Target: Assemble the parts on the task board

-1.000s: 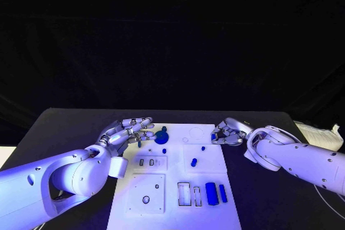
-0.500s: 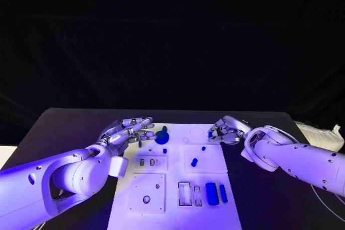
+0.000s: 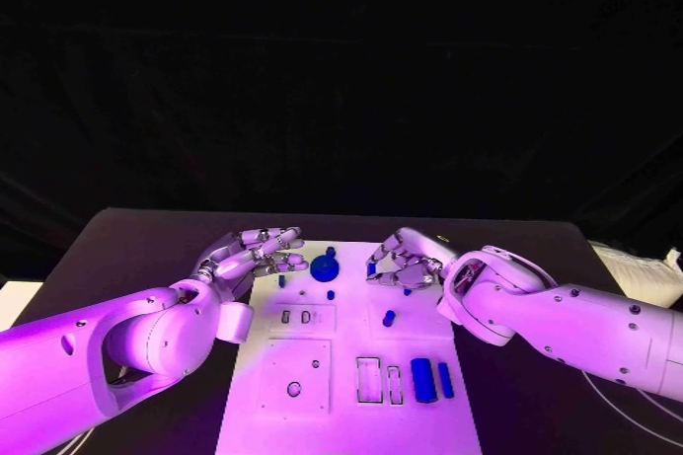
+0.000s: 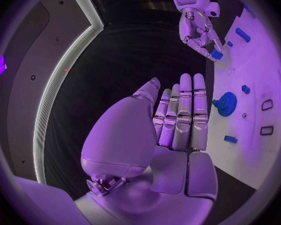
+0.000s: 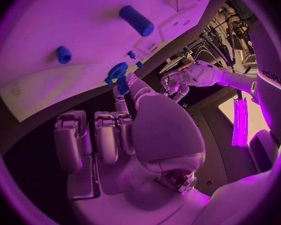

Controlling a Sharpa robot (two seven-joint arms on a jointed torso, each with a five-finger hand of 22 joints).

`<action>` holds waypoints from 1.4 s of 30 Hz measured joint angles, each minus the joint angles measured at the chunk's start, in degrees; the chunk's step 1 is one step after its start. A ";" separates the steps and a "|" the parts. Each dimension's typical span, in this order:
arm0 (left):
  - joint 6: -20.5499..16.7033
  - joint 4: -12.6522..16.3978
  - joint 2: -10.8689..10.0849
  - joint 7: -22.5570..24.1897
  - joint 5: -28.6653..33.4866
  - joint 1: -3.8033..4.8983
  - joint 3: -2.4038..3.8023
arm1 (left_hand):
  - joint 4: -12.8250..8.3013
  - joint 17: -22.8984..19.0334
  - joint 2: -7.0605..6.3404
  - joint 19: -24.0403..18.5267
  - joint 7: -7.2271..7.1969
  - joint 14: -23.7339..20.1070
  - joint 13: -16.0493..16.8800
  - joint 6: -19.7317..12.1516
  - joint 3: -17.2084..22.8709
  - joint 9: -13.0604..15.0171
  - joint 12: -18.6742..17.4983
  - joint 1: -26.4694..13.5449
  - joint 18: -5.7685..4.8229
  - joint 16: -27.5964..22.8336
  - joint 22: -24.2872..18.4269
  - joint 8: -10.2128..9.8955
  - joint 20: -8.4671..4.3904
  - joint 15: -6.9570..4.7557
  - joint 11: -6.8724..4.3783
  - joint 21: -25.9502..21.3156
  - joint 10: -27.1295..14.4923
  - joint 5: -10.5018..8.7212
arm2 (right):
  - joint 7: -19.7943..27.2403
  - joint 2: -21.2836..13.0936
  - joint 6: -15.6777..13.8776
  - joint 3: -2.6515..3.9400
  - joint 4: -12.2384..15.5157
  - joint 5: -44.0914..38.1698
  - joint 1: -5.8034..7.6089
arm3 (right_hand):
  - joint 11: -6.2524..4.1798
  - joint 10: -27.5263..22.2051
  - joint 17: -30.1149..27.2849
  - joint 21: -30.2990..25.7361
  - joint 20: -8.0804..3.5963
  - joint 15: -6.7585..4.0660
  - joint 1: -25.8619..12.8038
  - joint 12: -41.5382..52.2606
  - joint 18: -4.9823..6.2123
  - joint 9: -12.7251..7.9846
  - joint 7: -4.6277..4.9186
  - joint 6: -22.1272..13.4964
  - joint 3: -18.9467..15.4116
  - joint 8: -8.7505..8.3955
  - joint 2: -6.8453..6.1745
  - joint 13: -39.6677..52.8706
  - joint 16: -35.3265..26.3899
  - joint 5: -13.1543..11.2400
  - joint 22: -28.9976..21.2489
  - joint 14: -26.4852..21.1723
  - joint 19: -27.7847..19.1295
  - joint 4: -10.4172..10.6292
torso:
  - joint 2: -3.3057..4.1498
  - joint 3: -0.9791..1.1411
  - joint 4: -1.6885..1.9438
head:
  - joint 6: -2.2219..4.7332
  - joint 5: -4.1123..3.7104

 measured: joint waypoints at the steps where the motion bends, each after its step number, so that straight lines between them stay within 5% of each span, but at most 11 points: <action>1: 0.00 -0.04 -0.01 0.01 0.00 0.00 0.00 | 0.00 0.01 0.00 0.00 0.00 0.00 0.00 0.00 0.00 0.00 0.00 0.00 0.00 0.00 0.00 0.00 0.00 0.00 0.00 0.00 0.00 0.00 | -0.47 0.50 0.01 -0.06 0.27 -0.48 -0.01 | 0.00 0.00 0.00 0.00 0.00 0.00 0.00 0.00 0.00 0.00 0.00 0.00 0.00 -0.04 0.00 0.00 0.00 0.00 0.00 0.00 0.00 0.00 | -0.02 -0.02 0.01 | -0.04 0.08; 17: 0.01 -1.53 -0.64 0.23 0.00 0.02 0.00 | -0.18 0.09 0.00 0.00 0.00 0.00 0.00 0.00 0.18 0.00 0.00 0.00 0.00 0.00 -0.05 0.00 0.00 0.00 0.00 -0.20 0.00 0.00 | -7.12 8.64 0.63 -1.32 0.59 -9.21 -1.95 | 0.02 0.00 0.04 0.00 0.01 0.01 -0.14 0.00 0.00 0.00 -0.02 -0.01 -0.01 -0.66 0.14 0.00 0.00 -0.06 -0.01 0.00 -0.01 0.00 | 0.08 -0.02 -0.09 | -1.25 1.48; 42: -0.02 -2.31 -0.99 0.57 0.00 0.04 0.02 | -0.18 0.14 0.00 0.00 0.00 0.00 0.00 0.00 0.18 0.00 0.00 0.00 0.00 -0.22 -0.04 0.00 0.00 0.00 0.00 -0.19 0.00 0.00 | -9.84 13.33 2.09 -1.45 -1.70 -14.95 -3.73 | 0.06 0.03 0.02 -0.01 0.02 0.01 -0.13 -0.22 0.00 0.01 -0.34 -0.34 0.14 -0.89 0.13 0.03 0.00 0.67 -0.03 -0.01 -0.01 -0.20 | 0.17 0.11 -0.21 | -2.03 3.43</action>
